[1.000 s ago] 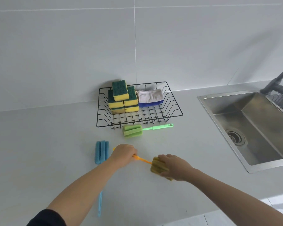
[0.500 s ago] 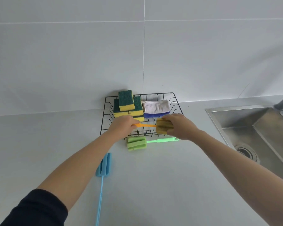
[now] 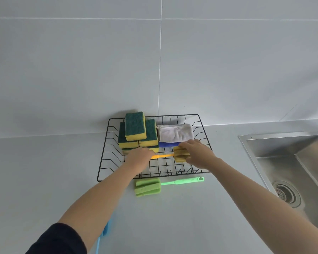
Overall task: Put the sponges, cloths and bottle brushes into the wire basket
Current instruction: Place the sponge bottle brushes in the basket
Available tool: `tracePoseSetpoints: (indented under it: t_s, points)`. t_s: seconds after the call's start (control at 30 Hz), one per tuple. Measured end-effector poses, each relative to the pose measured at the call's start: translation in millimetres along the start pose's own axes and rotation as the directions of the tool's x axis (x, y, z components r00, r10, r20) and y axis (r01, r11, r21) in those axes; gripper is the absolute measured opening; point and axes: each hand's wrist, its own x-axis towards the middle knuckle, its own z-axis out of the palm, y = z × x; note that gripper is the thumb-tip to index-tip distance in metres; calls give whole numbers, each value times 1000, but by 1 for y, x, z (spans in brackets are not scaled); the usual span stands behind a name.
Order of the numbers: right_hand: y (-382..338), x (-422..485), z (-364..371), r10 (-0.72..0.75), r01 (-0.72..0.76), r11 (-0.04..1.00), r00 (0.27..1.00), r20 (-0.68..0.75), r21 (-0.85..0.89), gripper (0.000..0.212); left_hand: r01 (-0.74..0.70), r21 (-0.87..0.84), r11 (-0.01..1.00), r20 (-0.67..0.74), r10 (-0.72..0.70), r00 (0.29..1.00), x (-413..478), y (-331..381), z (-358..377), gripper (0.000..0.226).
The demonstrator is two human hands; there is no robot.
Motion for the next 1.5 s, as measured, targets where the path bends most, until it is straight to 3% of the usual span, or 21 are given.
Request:
tracePoseSetpoints:
  t_s: [0.4,0.6,0.73,0.77,0.87,1.07,1.17,1.33,1.5]
  points:
    - [18,51,34,-47,51,997,996,71,-61,47,-28,161,987,48,20,999,27,-5,28,30]
    - [22,55,45,-41,39,987,999,-10,-155,52,5,204,979,76,-21,997,35,-3,28,27]
    - [18,53,44,1,-11,987,998,-65,-157,49,64,250,966,-20,-61,998,30,-1,20,8]
    - [17,51,44,11,-22,988,998,-70,-153,49,73,248,966,5,-77,997,31,0,21,10]
    - [15,46,41,27,-36,990,997,-71,-135,50,93,161,983,-116,-75,990,34,3,24,34]
    - [3,24,26,42,-44,995,999,-33,-89,63,91,-88,992,-335,-115,935,20,6,21,30]
    - [-3,10,15,72,-72,997,997,-5,-22,66,97,-75,992,-422,-120,898,2,4,12,22]
    - [-12,-18,6,66,-65,997,997,-28,42,69,43,-47,998,-544,-61,837,-28,3,13,27]
    - [-23,-50,11,35,-30,994,999,-41,106,72,29,-55,998,-550,-55,833,-66,16,21,24]
